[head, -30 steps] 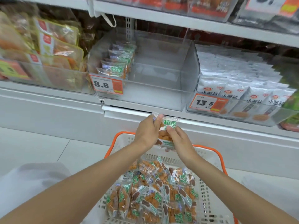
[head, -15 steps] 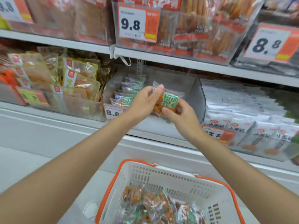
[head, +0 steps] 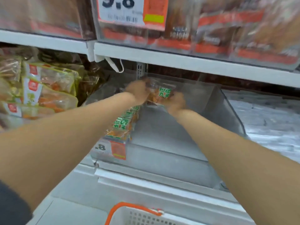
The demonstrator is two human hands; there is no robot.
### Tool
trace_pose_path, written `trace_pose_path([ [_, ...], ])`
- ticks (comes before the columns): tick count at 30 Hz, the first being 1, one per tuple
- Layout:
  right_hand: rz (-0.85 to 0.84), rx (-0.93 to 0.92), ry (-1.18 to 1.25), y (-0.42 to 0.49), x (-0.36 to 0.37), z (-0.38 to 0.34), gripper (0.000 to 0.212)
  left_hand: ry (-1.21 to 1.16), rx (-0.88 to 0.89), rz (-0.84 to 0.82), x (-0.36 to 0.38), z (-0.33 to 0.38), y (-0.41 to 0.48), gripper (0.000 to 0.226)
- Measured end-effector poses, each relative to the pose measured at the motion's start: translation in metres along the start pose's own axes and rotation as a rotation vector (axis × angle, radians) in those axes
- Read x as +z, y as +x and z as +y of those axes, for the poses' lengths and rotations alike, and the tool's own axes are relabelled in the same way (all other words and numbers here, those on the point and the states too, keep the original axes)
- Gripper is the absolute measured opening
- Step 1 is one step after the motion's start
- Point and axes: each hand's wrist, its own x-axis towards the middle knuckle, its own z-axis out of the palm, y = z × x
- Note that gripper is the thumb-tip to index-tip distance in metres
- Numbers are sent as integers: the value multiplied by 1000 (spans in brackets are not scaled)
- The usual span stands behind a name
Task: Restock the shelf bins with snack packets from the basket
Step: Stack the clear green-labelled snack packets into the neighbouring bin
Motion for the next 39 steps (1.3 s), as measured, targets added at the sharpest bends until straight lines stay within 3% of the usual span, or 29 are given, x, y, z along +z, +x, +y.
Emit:
trace_pose_path([
  [3,-10,17,19,26,11,10,40,281,126,-47,2,-21,16,42],
  [6,-59,-34,-53,29,26,21,27,329,223,-16,1,-36,18,42],
  [11,72,-90,-50,15,36,26,37,288,254,-27,8,-50,15,40],
  [16,131,-114,-114,6,26,28,20,371,281,-70,7,-48,11,44],
  [25,23,-19,-83,-1,16,25,20,370,266,-84,7,-43,7,45],
  [28,9,20,-156,-16,1,11,47,364,246,-118,2,-32,0,44],
  [34,-319,98,-410,-74,-28,-7,47,266,143,-34,-9,-5,-36,36],
  [36,-259,-2,-359,-98,-38,-11,34,236,148,10,-10,7,-62,30],
  [39,-12,-197,-234,-143,-61,-22,17,174,159,193,-12,36,-107,23],
])
